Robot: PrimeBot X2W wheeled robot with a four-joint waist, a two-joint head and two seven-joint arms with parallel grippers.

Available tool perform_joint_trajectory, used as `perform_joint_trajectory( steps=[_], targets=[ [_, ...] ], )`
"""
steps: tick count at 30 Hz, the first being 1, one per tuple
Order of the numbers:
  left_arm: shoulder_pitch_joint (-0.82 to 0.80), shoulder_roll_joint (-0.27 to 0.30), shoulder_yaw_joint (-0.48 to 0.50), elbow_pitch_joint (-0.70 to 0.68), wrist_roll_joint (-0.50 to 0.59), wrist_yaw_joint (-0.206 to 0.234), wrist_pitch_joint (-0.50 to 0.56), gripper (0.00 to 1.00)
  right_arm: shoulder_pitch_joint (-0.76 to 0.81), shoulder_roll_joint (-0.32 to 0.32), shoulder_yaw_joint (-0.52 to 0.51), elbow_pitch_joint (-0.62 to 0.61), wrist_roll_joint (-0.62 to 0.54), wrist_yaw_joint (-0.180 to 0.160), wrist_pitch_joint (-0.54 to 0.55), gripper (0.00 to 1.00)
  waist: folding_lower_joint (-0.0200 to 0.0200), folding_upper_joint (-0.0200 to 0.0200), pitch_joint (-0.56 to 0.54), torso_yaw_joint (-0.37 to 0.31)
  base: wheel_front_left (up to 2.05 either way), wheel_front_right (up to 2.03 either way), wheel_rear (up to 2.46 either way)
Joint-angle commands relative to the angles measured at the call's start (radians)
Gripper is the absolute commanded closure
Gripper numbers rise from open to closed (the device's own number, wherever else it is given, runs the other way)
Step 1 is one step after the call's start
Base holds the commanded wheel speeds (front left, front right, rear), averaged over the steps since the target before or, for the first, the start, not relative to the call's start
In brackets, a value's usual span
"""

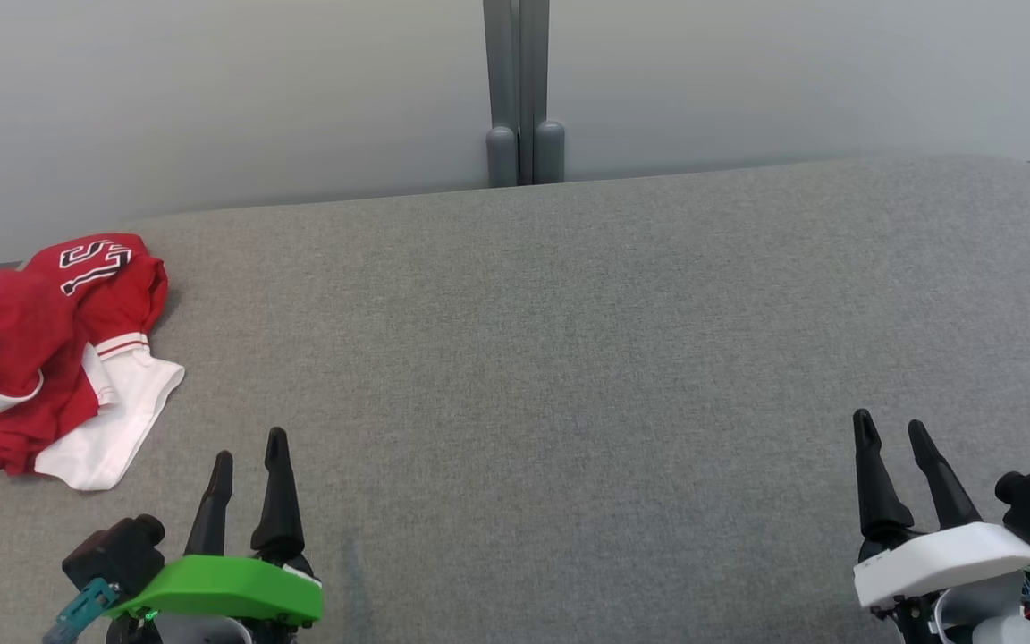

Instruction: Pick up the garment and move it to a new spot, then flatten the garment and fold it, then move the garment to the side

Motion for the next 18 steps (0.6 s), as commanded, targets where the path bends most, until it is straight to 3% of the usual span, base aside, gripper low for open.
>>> perform_joint_trajectory(
  steps=[1, 18],
  targets=[
    [0.006, 0.008, -0.002, -0.002, 0.035, 0.002, -0.01, 0.0, 0.006, -0.007, 0.003, -0.011, -0.038, 0.0, -0.012, 0.0, 0.0, -0.0001, 0.0, 0.001, 0.0, 0.0, 0.0],
    [0.02, 0.009, -0.007, 0.052, 0.16, 0.012, -0.051, 0.0, 0.016, -0.009, 0.006, -0.004, -0.224, 0.0, -0.053, 0.0, 0.0, -0.0001, -0.001, 0.005, 0.0, 0.0, 0.0]
  ],
)
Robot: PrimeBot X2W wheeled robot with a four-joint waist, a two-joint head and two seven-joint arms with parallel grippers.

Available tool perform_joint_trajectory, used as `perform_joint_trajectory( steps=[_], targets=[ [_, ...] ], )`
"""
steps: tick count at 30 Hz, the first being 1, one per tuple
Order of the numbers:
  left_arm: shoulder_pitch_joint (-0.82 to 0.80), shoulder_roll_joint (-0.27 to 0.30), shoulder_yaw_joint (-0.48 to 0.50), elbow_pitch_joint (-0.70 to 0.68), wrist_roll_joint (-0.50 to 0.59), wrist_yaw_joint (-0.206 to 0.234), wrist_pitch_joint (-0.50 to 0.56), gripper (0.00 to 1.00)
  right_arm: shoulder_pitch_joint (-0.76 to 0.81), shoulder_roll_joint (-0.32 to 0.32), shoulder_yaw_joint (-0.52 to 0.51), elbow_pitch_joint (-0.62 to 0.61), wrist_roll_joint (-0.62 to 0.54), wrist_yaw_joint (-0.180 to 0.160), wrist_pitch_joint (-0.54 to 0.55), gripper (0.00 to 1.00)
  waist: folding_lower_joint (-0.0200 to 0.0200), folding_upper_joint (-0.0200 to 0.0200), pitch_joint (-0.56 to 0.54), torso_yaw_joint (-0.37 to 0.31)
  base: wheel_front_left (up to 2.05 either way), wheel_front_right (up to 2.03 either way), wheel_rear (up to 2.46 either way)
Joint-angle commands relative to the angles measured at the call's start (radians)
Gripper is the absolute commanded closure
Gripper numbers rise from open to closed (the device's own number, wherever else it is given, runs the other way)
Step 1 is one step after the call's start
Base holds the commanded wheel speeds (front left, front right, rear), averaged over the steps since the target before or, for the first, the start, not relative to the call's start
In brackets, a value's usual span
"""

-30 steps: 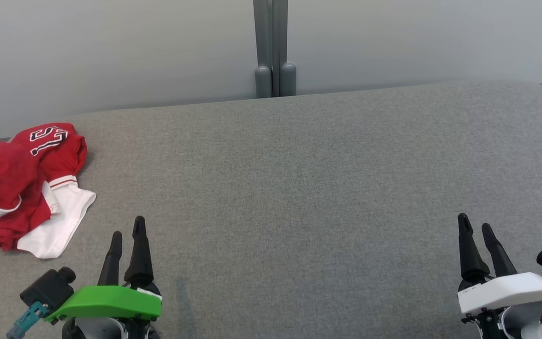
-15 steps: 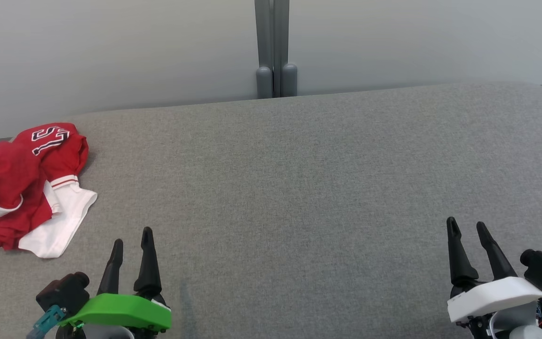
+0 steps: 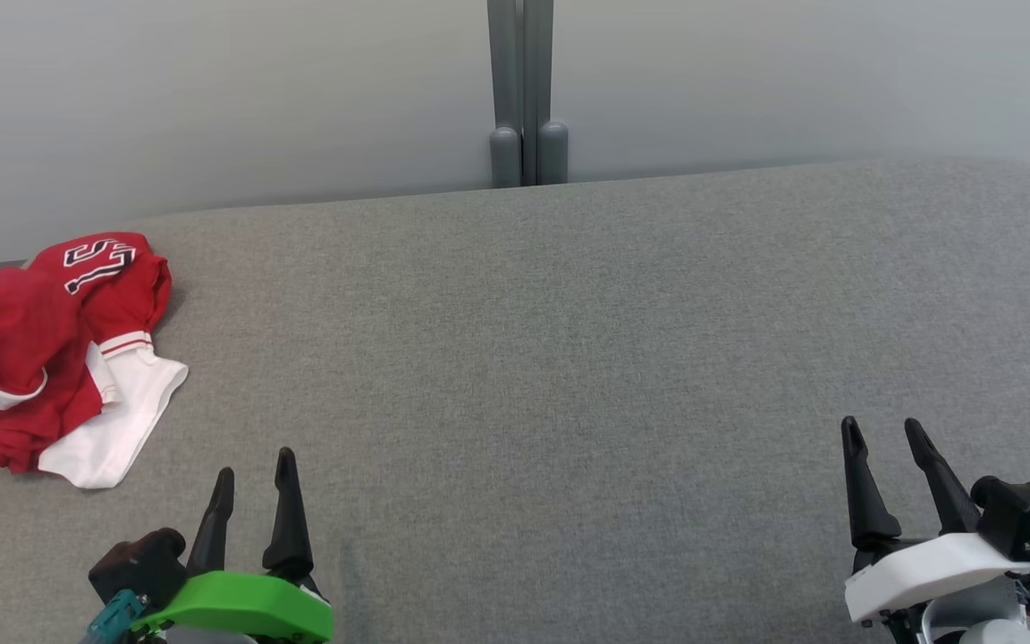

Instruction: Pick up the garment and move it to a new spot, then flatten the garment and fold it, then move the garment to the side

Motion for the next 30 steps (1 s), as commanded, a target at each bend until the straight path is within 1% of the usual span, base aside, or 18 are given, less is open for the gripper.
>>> perform_joint_trajectory(
  steps=[1, 30],
  targets=[
    [0.012, 0.009, 0.003, -0.002, 0.028, 0.004, -0.01, 0.0, 0.008, -0.006, -0.004, -0.008, -0.029, 0.0, -0.011, 0.0, 0.0, -0.0001, 0.0, 0.001, 0.0, 0.0, 0.0],
    [0.025, 0.01, -0.015, 0.044, 0.208, 0.004, -0.066, 0.0, 0.026, -0.009, 0.003, -0.029, -0.249, 0.0, -0.068, 0.0, 0.0, -0.0001, 0.002, 0.009, 0.0, 0.0, 0.0]
  ],
)
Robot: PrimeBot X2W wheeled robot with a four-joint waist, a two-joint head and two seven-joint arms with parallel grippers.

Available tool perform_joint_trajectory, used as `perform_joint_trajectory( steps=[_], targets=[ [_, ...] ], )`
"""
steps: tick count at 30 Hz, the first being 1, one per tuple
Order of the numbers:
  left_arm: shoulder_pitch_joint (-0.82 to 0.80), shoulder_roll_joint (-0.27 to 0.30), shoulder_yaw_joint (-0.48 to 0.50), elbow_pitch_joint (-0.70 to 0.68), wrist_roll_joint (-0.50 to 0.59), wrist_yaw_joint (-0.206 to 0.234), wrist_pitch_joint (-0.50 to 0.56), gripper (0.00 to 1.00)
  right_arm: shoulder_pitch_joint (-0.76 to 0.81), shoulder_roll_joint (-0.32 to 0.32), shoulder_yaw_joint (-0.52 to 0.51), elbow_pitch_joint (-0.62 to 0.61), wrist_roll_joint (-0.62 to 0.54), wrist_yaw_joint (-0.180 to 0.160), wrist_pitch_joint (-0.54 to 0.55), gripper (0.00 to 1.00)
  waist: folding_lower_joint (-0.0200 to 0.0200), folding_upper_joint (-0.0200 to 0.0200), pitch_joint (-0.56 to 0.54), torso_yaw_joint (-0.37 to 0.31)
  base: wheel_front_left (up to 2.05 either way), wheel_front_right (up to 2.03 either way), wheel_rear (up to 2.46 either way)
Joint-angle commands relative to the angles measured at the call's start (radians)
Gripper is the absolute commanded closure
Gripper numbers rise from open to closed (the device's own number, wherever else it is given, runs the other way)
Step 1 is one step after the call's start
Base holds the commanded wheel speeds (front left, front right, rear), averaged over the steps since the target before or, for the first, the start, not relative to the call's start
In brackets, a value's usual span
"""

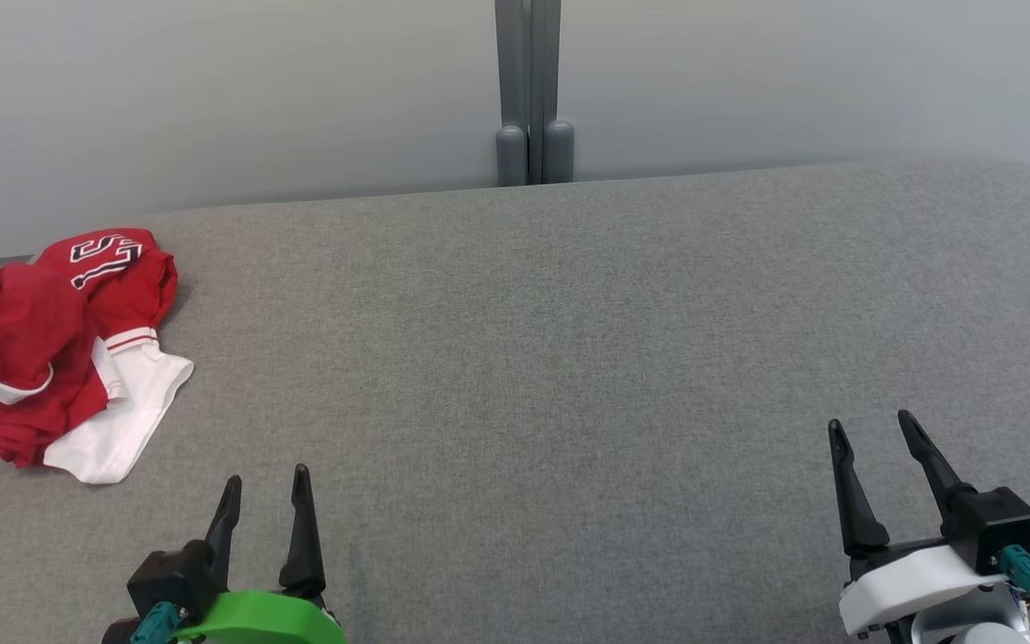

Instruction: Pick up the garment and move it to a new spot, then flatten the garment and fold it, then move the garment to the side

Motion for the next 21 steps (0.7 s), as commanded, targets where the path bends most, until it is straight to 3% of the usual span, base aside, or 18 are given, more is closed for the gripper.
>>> perform_joint_trajectory(
  steps=[1, 8, 21],
  targets=[
    [0.014, 0.008, -0.003, 0.002, 0.024, 0.003, -0.008, 0.0, 0.015, -0.006, 0.001, -0.007, -0.024, 0.0, -0.009, 0.0, 0.0, 0.0, 0.0, 0.0, 0.0, 0.0, 0.0],
    [0.018, 0.008, -0.008, 0.008, 0.06, 0.006, -0.021, 0.0, 0.019, -0.007, 0.007, -0.01, -0.068, 0.0, -0.02, 0.0, 0.0, 0.0, 0.001, 0.001, 0.0, 0.0, 0.0],
    [0.016, 0.008, -0.006, 0.017, 0.051, 0.001, -0.017, 0.0, 0.024, -0.006, 0.016, -0.013, -0.048, 0.0, -0.02, 0.0, 0.0, 0.0, 0.002, 0.0, 0.0, 0.0, 0.0]
  ],
)
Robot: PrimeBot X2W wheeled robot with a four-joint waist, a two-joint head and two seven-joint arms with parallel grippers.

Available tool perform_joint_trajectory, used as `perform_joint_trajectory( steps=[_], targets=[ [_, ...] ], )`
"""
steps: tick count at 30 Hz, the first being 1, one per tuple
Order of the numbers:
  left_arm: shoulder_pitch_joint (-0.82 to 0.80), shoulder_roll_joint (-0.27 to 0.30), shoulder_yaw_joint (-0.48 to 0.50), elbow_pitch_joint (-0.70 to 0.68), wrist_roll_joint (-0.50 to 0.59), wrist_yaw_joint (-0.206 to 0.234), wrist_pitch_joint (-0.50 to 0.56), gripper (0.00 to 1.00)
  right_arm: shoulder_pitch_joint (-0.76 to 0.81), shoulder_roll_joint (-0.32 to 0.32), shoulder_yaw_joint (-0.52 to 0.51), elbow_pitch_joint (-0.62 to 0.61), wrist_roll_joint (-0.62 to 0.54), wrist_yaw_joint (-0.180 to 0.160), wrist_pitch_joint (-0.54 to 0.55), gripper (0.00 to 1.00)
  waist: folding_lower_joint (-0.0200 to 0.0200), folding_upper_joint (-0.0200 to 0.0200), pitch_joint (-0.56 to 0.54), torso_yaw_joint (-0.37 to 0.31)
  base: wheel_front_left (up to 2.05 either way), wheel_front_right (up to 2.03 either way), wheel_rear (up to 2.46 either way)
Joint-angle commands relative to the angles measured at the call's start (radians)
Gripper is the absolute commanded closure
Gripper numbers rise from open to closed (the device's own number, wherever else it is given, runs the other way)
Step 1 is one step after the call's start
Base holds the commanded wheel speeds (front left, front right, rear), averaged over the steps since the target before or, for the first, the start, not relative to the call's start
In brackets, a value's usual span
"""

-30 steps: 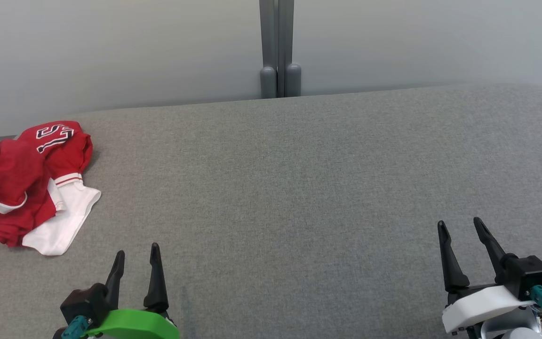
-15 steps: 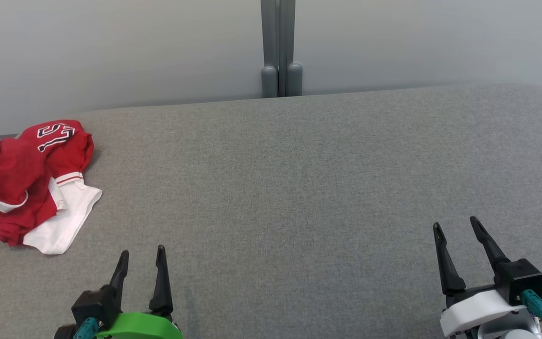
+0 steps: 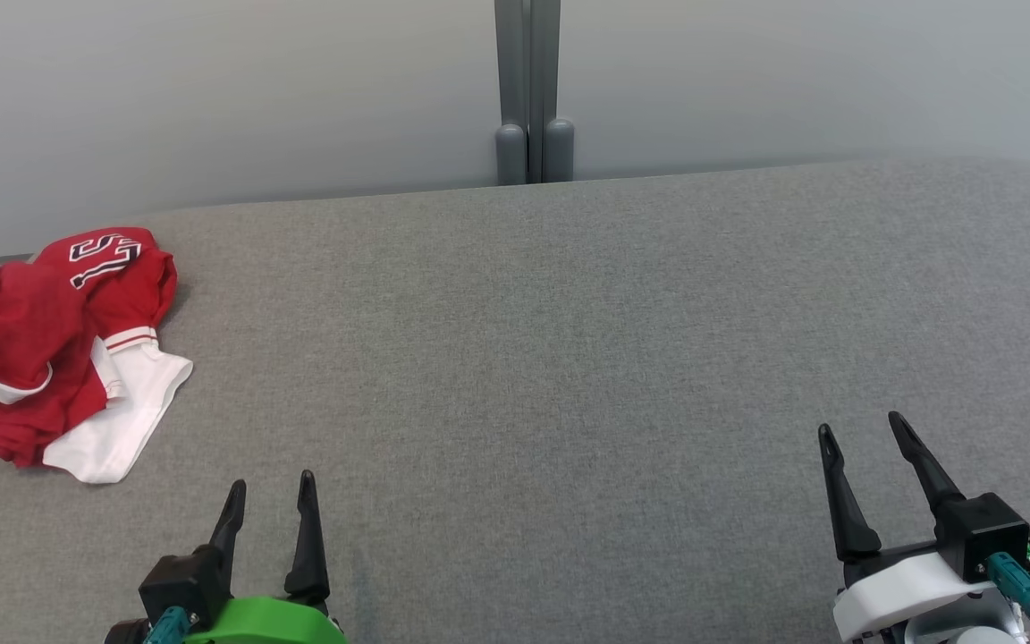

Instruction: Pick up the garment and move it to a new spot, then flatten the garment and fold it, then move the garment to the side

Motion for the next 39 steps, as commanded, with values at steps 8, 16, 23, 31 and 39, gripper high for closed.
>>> perform_joint_trajectory(
  steps=[8, 16, 23, 31, 39],
  targets=[
    [-0.001, 0.007, -0.002, 0.0, 0.001, 0.0, 0.0, 0.0, 0.017, -0.005, -0.019, -0.008, 0.01, 0.0, -0.005, 0.0, 0.0, 0.0, 0.007, 0.035, 0.0, 0.0, 0.0],
    [-0.019, 0.007, 0.0, -0.011, -0.005, 0.006, 0.0, 0.0, 0.014, -0.005, -0.042, -0.015, 0.001, 0.0, -0.004, 0.0, 0.0, 0.0, 0.018, 0.205, 0.0, 0.0, 0.0],
    [-0.018, 0.007, 0.016, -0.03, -0.008, 0.011, 0.0, 0.0, -0.009, -0.004, -0.023, -0.013, 0.002, 0.0, -0.004, 0.0, 0.0, 0.0, 0.022, 0.351, 0.0, 0.0, 0.0],
    [-0.004, 0.006, 0.03, -0.033, -0.009, 0.011, 0.0, 0.0, -0.014, -0.005, -0.004, -0.015, 0.004, 0.0, -0.004, 0.0, 0.0, 0.0, 0.022, 0.459, 0.0, 0.0, 0.0],
    [0.01, 0.006, 0.048, -0.048, -0.015, 0.019, 0.0, 0.0, -0.027, -0.005, 0.013, -0.01, -0.005, 0.0, -0.004, 0.0, 0.0, 0.0, 0.033, 0.49, 0.0, 0.0, 0.0]
  ],
)
